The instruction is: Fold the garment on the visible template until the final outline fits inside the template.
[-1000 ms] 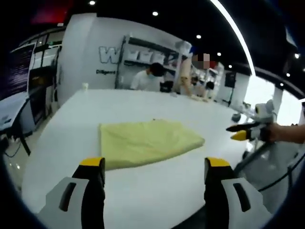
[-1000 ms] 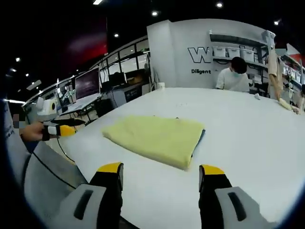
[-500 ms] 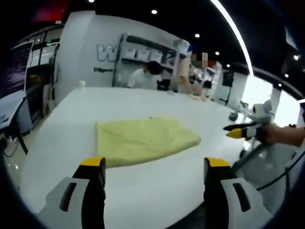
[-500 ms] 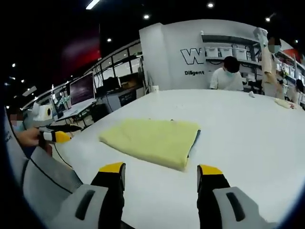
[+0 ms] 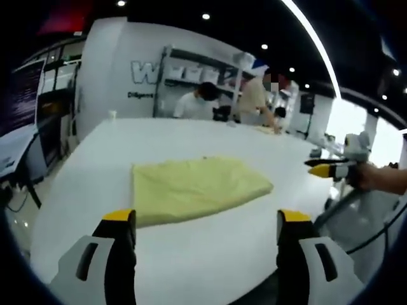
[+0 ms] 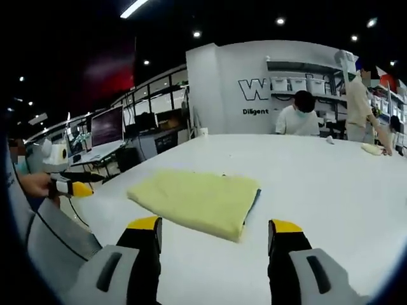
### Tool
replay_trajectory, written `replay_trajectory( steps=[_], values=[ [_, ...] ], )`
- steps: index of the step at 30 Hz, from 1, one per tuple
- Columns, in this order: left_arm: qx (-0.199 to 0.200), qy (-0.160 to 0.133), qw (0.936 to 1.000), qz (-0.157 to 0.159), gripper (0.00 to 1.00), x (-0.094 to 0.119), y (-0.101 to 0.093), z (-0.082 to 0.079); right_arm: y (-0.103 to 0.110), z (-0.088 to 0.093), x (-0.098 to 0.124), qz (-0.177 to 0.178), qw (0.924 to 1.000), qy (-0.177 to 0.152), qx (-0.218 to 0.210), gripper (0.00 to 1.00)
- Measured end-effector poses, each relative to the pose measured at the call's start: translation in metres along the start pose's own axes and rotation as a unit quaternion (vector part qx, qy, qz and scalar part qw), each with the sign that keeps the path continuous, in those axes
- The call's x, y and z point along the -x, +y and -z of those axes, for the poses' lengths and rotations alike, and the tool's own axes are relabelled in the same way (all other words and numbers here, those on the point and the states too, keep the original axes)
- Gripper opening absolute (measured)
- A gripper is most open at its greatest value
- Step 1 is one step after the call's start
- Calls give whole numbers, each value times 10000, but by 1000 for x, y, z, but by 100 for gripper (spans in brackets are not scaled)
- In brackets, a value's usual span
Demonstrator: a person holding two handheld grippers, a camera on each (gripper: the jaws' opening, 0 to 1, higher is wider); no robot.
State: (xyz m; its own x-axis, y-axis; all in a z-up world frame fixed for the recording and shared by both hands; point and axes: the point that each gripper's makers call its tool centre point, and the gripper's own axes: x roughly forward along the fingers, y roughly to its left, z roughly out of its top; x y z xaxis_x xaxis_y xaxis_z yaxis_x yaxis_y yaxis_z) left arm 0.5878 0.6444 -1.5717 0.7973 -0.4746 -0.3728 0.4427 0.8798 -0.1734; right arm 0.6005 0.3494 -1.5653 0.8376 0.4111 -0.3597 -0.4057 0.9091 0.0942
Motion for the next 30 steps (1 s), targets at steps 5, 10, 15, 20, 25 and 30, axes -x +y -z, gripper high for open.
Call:
replay_trajectory(
  steps=[5,10,15,20,25,30],
  values=[
    [-24,0,10000,22,85,-1,-1,-1,0,1,0,-32,10000,33,1,63],
    [-39,119,9998,129,85,-5,-12,3,2,3,0,-66,9999,53,-57,62],
    [-128,213,9996,152,84,-7,-18,5,4,6,-1,-134,9998,109,-49,60],
    [-69,175,9997,134,84,-7,-19,2,5,8,-2,-174,9996,172,-109,60],
    [-132,224,9996,126,83,-7,-19,4,3,9,-3,-189,9995,169,-214,59],
    [-75,265,9996,108,82,-7,-19,7,2,14,-5,-172,9994,261,-169,57]
  ],
)
